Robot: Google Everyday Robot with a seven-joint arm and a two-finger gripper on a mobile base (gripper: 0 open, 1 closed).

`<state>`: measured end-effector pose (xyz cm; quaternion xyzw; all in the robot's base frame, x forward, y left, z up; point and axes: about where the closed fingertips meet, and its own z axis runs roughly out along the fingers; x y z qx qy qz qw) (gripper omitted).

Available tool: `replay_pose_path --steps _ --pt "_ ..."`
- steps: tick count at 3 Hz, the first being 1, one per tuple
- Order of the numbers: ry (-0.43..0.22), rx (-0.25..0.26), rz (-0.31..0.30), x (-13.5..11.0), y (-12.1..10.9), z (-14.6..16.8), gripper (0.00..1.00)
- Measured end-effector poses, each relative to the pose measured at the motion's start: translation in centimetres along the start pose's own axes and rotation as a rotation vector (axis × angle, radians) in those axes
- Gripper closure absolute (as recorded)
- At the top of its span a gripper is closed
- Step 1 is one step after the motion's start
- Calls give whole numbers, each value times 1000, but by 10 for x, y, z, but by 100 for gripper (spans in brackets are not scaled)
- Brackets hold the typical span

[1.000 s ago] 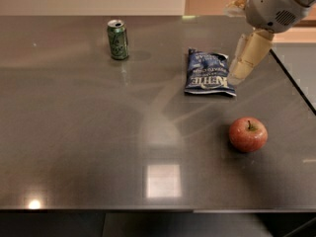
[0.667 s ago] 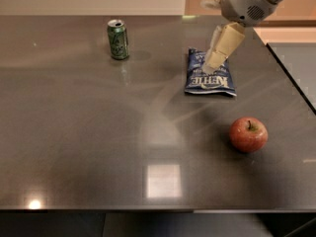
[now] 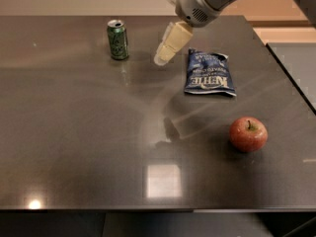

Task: Knock green can over

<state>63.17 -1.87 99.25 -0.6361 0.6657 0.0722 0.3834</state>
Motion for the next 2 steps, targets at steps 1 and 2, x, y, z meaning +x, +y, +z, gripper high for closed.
replay_pose_path --steps 1,2 --pt "-28 54 132 -18 -15 35 0" --pt "-81 90 311 -28 -28 65 0"
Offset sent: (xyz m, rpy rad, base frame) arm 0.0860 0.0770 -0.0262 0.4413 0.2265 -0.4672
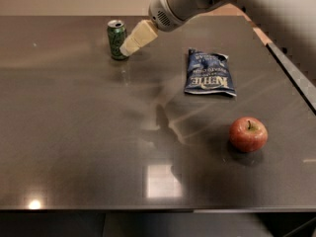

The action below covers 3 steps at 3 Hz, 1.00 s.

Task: Knock green can over

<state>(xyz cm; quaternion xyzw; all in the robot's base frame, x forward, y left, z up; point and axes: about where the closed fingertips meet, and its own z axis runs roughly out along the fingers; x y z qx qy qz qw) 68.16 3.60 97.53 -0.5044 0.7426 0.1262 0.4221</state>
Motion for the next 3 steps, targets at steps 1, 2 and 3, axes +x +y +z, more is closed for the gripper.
replay_pose_path --steps 1,2,3 --pt "-77 23 187 -7 -7 27 0" --pt "-170 40 258 -14 -11 49 0" --pt "-245 61 230 -22 -16 73 0"
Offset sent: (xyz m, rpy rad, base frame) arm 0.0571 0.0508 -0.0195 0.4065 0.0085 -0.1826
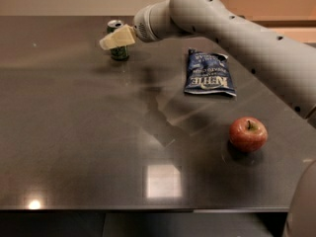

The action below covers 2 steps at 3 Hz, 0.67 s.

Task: Knock green can over

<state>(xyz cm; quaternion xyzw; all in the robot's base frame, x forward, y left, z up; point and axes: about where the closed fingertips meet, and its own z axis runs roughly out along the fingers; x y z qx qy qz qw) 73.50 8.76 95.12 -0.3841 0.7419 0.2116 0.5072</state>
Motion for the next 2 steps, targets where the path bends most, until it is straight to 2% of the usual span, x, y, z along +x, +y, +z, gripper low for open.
replay_pose_path --steps 1,2 --pt "-36 14 -57 7 -7 27 0" --pt "-36 14 -57 7 -7 27 0"
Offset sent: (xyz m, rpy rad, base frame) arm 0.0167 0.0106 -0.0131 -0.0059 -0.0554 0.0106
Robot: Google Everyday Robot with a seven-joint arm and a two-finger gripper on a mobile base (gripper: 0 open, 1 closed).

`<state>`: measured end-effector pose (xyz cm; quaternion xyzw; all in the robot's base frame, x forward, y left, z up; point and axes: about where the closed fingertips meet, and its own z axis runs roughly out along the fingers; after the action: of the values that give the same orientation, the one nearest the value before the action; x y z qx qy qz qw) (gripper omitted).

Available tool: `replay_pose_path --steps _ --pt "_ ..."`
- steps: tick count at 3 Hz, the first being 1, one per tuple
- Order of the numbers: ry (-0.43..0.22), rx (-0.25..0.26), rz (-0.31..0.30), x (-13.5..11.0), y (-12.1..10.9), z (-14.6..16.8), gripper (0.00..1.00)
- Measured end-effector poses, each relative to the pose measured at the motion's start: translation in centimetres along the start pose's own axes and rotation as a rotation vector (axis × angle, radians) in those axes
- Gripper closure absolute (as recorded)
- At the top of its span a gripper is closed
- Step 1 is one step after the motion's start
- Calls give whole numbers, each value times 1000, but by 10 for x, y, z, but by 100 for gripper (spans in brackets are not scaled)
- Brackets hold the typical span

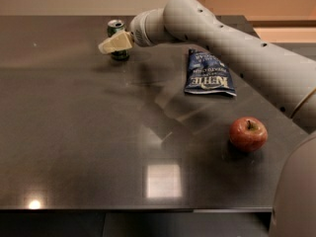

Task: Knock green can over

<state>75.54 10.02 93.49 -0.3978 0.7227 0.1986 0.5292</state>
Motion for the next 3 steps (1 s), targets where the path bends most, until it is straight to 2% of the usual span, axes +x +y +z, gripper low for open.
replay_pose_path --steps 1,3 --pt "5 19 19 0 -8 -2 0" --pt "-59 73 64 9 -42 5 0"
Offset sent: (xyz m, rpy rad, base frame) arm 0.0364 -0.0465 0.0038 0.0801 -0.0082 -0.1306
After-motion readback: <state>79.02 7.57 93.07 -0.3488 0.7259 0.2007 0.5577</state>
